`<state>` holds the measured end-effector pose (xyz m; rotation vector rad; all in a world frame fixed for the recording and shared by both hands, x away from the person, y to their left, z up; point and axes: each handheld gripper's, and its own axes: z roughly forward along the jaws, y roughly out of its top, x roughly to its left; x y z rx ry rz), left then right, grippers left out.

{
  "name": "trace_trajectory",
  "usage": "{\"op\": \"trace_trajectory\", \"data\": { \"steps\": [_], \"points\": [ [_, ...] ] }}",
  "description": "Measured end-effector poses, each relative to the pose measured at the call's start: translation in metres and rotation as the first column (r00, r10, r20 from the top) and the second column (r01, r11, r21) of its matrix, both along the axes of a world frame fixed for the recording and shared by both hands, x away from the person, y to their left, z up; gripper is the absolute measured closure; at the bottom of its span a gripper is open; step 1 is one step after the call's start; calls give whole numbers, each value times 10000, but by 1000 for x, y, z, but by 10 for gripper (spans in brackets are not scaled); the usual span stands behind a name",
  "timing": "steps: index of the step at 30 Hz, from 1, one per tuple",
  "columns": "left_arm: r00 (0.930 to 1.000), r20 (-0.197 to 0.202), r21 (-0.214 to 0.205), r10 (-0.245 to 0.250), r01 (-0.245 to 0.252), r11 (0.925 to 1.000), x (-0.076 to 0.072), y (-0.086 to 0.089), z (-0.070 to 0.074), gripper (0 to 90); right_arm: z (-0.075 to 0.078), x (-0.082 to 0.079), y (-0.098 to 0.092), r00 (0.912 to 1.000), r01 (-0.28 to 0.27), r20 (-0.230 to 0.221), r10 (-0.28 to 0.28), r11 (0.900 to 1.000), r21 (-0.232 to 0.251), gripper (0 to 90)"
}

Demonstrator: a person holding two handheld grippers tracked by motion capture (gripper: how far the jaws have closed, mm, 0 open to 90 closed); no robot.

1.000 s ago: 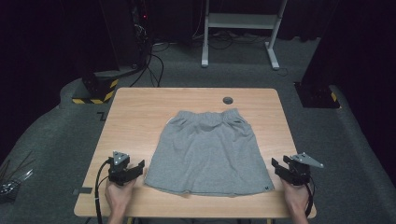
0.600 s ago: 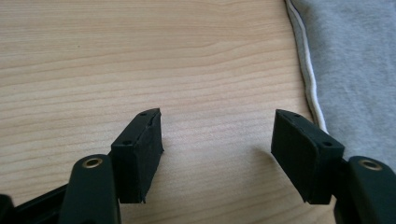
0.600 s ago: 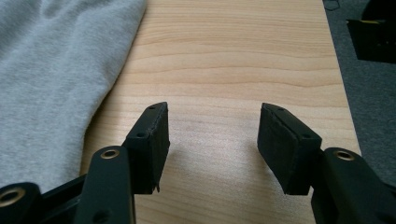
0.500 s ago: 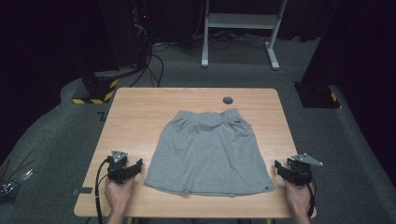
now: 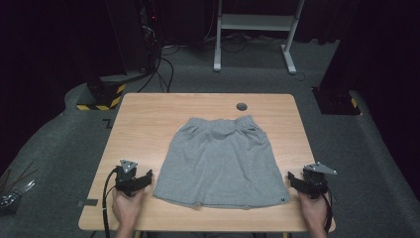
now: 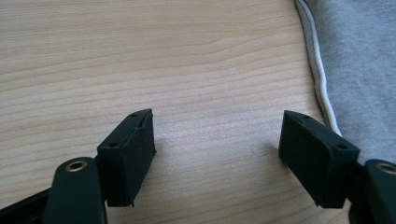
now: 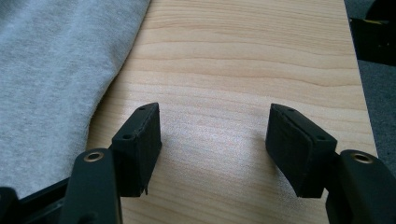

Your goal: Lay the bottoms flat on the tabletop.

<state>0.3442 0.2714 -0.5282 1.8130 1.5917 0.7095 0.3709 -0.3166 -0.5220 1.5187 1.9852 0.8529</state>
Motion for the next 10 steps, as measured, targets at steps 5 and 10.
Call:
{"op": "trace_trajectory", "data": {
  "steps": [5,10],
  "points": [
    [10000,-1,-4,-13,13,10000,0,0,0,266,0,0,0,10000,-16,-4,16,10000,2,354],
    [10000,0,-28,3,-3,10000,0,0,0,264,0,-1,0,10000,-37,2,37,10000,-6,354]
  ]
}}
